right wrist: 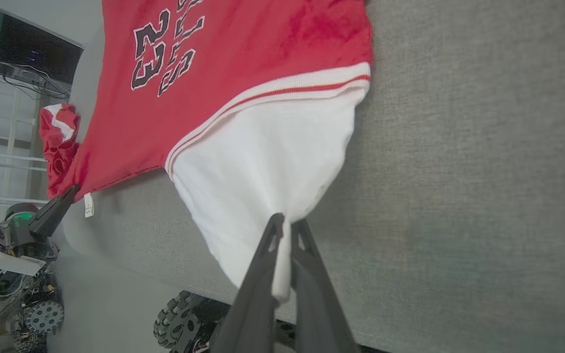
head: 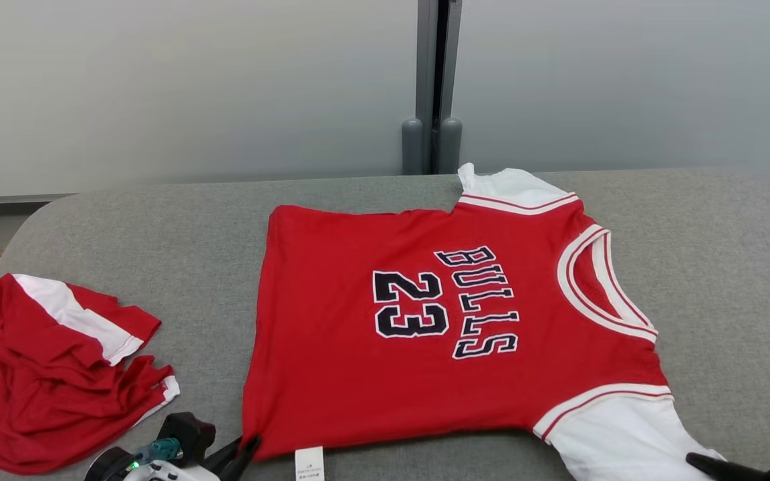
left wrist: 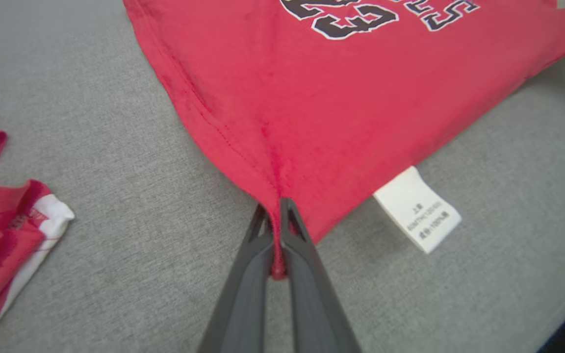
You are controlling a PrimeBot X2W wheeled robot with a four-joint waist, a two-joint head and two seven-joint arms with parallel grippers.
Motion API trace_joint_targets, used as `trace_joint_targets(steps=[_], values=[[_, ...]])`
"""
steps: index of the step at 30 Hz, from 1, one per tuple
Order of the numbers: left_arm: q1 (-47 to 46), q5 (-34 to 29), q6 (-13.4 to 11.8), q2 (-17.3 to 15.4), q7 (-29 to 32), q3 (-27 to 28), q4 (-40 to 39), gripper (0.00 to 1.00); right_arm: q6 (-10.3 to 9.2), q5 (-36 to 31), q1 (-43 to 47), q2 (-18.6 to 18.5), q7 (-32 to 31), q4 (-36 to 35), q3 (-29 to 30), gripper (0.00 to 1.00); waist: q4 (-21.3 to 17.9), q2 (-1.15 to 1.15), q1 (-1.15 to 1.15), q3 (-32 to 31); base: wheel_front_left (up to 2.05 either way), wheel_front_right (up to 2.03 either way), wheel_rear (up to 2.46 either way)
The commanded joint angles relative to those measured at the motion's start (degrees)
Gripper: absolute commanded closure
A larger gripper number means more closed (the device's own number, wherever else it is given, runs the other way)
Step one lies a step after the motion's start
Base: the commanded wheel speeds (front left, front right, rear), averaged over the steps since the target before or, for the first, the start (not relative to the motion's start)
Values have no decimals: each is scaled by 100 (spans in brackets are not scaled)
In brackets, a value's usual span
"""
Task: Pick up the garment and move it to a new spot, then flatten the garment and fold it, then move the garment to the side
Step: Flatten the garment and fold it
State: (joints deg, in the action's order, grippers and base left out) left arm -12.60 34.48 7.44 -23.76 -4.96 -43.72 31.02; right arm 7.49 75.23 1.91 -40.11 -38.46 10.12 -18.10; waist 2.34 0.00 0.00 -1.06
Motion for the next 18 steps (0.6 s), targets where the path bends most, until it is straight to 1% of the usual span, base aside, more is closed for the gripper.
trace_joint_targets(steps=[1,5,9,14,18], values=[[96,53,2,-171,130,-31,-179,100,0,83,145,-66,-167,-78,64,100,18,0,0,7,0,0,0],[282,108,0,-626,647,-245,-967,100,-1,138,436,-251,-631,-380,224,100,36,0,0,54,0,0,0],[367,102,-133,-924,1024,-263,-1632,100,-1,56,553,-277,-803,-564,492,100,64,0,0,106,0,0,0],[247,115,-310,-1077,1261,-187,-2155,100,0,-197,284,-160,-991,-666,824,100,63,0,0,154,0,0,0],[75,99,-402,-1113,1419,-133,-2430,100,0,-445,-44,47,-1176,-611,1074,100,56,0,0,183,0,0,0]])
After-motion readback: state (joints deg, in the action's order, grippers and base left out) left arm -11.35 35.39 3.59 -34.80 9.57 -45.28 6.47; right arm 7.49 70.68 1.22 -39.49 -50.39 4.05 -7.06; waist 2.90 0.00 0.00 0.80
